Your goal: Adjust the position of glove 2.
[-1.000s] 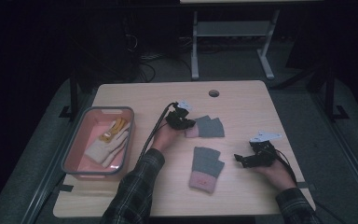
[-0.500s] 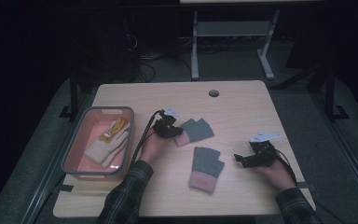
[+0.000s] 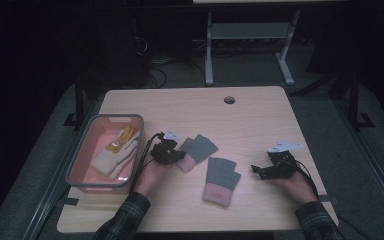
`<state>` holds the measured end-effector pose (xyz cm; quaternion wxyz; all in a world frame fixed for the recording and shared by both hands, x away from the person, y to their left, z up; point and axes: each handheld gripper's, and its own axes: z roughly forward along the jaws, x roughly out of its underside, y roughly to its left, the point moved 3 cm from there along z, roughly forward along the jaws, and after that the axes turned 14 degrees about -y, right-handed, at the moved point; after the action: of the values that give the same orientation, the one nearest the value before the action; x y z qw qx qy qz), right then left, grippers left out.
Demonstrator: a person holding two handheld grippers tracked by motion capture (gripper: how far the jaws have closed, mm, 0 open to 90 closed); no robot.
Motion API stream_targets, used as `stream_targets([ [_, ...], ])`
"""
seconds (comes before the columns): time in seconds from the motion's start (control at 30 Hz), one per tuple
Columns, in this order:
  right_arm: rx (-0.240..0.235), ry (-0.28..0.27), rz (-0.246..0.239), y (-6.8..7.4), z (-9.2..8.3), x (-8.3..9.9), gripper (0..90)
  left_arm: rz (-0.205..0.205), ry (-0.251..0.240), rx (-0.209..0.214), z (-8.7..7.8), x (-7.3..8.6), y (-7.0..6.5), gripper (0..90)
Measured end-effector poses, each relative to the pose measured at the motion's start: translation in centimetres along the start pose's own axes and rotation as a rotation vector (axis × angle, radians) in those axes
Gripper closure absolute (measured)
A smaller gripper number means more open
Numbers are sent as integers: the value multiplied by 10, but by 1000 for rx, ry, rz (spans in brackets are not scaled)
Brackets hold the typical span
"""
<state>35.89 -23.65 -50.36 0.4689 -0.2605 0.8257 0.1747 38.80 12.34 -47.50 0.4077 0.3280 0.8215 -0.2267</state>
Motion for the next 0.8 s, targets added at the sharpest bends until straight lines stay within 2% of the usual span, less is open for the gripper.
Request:
stream_targets([
  [0.33,1,0,0,0,0,0,106,-24,24,25,-25,17,-21,896],
  [0.4,1,0,0,0,0,0,106,-6,38,30,-29,20,-26,896],
  [0.5,2,0,1,0,0,0,106,-2,44,38,-37,26,-31,896],
  [0.73,4,-1,1,0,0,0,103,-39,12,44,-51,35,-38,889],
  [0.8,4,0,1,0,0,0,103,-38,-10,31,-53,32,-37,823],
])
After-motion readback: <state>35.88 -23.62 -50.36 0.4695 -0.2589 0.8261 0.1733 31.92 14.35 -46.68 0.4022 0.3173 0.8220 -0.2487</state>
